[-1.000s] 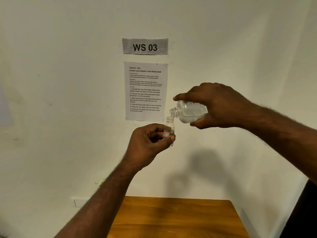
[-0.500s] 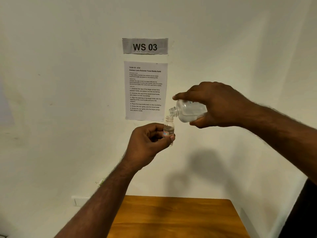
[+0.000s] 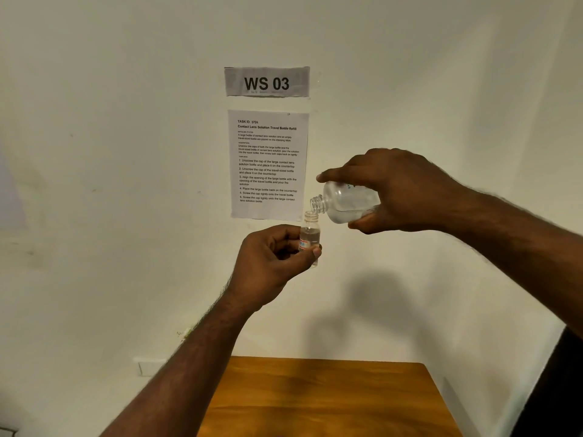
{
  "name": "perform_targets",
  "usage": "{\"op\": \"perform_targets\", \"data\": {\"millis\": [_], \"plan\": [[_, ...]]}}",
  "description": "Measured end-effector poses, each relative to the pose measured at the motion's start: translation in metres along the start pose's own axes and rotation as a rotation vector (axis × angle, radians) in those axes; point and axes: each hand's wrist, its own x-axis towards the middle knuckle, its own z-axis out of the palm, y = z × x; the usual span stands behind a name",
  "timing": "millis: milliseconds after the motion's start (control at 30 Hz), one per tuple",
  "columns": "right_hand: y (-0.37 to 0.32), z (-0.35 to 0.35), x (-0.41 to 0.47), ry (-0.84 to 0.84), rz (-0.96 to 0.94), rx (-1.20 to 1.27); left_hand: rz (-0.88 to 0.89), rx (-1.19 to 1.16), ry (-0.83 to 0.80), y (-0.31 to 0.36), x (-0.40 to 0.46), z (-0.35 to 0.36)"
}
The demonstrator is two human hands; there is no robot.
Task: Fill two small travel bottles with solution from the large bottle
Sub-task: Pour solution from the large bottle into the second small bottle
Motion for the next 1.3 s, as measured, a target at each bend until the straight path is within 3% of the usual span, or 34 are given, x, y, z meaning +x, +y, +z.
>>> {"op": "perform_targets", "data": {"millis": [1300], "plan": [[0.012, 0.007, -0.013, 0.025, 0.050, 0.059, -0.013, -0.031, -0.025, 0.001, 0.007, 0.013]]}}
